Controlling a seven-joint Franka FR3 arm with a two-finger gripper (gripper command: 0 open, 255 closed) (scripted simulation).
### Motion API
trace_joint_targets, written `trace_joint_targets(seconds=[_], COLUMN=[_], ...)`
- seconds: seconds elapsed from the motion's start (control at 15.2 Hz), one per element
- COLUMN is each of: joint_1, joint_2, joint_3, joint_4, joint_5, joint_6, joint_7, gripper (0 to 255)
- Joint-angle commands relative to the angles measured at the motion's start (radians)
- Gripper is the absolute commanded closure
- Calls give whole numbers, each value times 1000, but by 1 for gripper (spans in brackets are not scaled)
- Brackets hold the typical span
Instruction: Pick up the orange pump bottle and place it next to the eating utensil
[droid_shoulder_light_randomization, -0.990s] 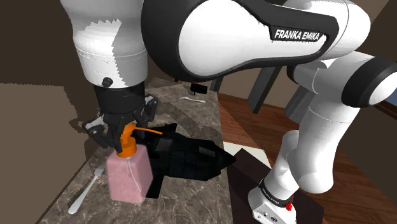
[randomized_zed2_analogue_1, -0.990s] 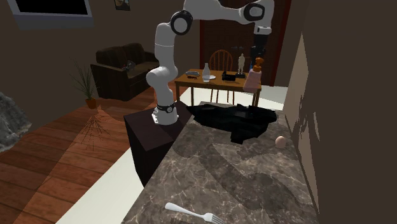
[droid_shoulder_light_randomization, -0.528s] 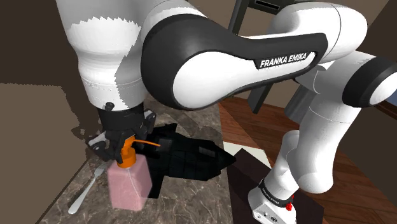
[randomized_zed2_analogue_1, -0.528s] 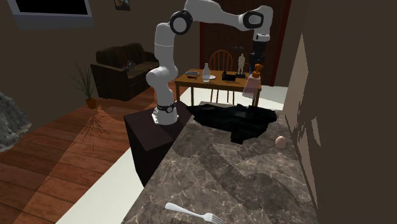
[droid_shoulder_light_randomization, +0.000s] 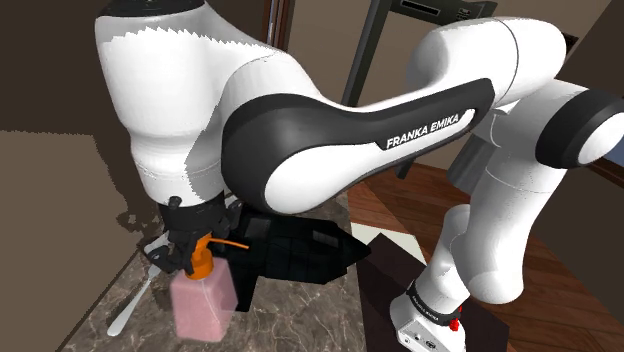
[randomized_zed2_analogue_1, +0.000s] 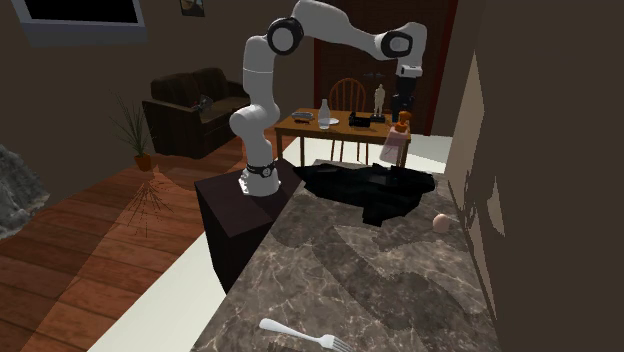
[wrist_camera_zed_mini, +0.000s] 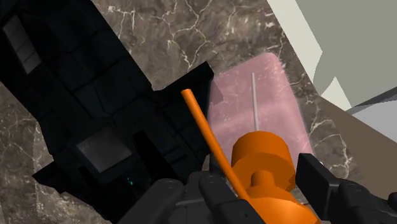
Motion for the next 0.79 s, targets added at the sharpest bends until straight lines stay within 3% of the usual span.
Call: trace_joint_targets(seconds=[0.0,0.73], joint_1=[-2,-1], joint_2=[4,34], joint_3=[-2,-7], joint_4=[-24,-116], joint_5=[-3,-27], joint_6=[28,143], joint_7=[3,29], gripper=[255,255])
